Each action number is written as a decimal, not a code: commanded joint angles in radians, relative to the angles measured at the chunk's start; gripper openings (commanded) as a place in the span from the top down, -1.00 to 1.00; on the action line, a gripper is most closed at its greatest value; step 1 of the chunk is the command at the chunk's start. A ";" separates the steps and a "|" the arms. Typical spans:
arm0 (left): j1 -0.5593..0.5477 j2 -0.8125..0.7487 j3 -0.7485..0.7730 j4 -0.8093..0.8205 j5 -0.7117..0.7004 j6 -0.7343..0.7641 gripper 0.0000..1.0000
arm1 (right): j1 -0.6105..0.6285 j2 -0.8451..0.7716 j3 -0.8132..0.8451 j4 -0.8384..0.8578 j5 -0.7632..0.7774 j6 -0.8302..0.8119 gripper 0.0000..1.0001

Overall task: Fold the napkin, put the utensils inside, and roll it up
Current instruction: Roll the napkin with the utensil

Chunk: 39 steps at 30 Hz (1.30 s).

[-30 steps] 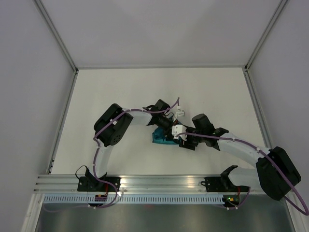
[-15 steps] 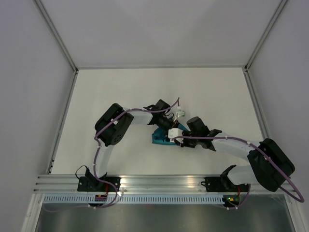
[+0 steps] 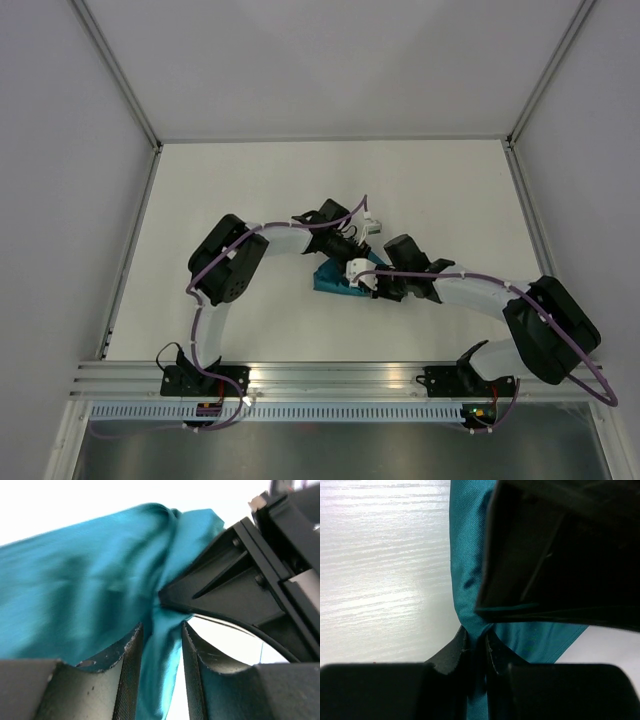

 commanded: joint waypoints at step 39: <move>-0.308 -0.458 -0.623 0.730 -0.912 0.413 -0.18 | -0.284 0.694 0.615 -0.791 -0.388 -0.242 0.86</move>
